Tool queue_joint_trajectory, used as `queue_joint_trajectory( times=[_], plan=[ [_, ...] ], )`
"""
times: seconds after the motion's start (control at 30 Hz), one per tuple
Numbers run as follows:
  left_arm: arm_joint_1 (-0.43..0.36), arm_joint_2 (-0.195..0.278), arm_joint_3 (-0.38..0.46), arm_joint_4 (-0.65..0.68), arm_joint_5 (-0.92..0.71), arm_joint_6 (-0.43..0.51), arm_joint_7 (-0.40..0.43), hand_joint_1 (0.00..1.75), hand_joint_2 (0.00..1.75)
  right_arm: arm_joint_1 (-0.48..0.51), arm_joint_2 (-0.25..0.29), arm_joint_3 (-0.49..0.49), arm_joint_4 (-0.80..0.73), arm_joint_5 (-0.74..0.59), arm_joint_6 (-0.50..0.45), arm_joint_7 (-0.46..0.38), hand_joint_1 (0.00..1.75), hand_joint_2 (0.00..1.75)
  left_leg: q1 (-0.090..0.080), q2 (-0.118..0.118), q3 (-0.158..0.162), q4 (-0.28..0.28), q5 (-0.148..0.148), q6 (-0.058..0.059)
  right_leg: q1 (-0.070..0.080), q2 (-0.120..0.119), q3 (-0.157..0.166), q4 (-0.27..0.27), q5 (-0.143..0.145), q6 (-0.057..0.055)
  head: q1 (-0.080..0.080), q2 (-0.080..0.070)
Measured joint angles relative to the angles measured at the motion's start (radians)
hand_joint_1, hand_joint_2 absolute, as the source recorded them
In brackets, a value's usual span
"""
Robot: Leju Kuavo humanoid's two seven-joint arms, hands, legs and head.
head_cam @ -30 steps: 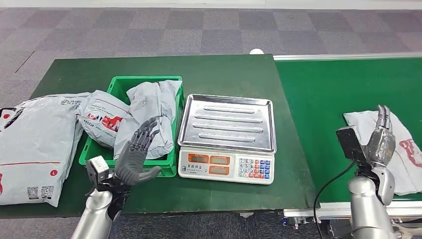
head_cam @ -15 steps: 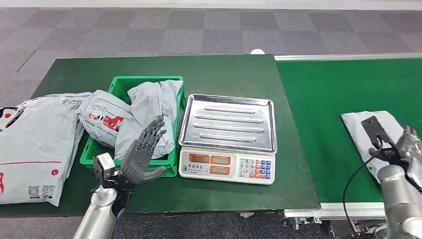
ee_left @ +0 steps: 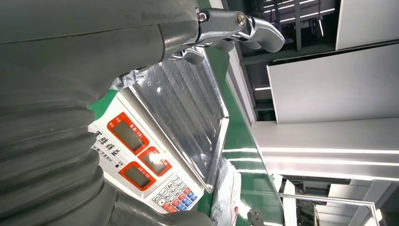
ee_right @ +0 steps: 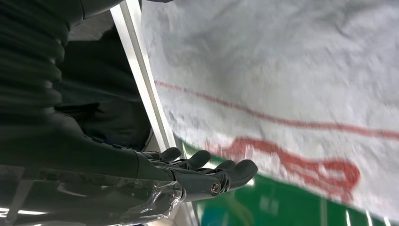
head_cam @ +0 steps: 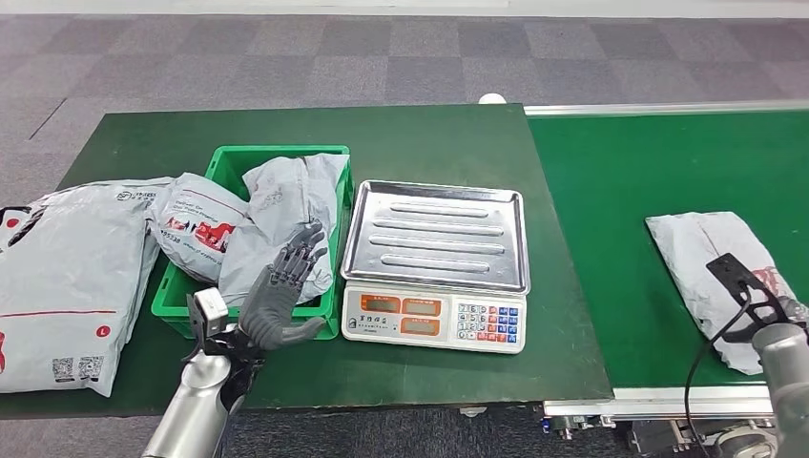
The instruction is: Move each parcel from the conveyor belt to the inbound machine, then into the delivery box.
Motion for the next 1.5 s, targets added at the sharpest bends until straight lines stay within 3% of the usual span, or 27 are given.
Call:
queue_joint_trajectory(
  times=[0.3, 0.83, 1.5],
  plan=[
    [-0.02, 0.0, -0.002, 0.029, 0.0, 0.01, 0.0, 0.0, 1.75, -0.01, 0.022, 0.0, 0.037, 0.004, 0.074, 0.043, 0.0, 1.75, 0.0, 0.0, 0.0, 0.0, 0.0, 0.0, 0.0, -0.001, 0.0, 0.0, 0.0, 0.0, 0.0, 0.0],
    [-0.028, 0.002, -0.004, 0.048, 0.0, 0.015, 0.0, 0.0, 1.75, -0.012, 0.042, 0.0, 0.048, -0.003, 0.081, 0.043, 0.0, 1.75, 0.0, 0.0, 0.0, 0.0, 0.0, 0.0, 0.0, -0.001, 0.0, 0.0, 0.0, 0.0, 0.0, 0.0],
    [-0.028, 0.011, -0.005, 0.057, -0.017, 0.046, 0.0, 0.0, 1.75, 0.012, 0.107, -0.001, 0.048, -0.01, 0.056, -0.04, 0.0, 1.75, 0.0, 0.0, 0.0, 0.0, 0.0, 0.0, 0.0, 0.0, 0.0, 0.0, 0.0, 0.0, 0.0, 0.0]
  ],
)
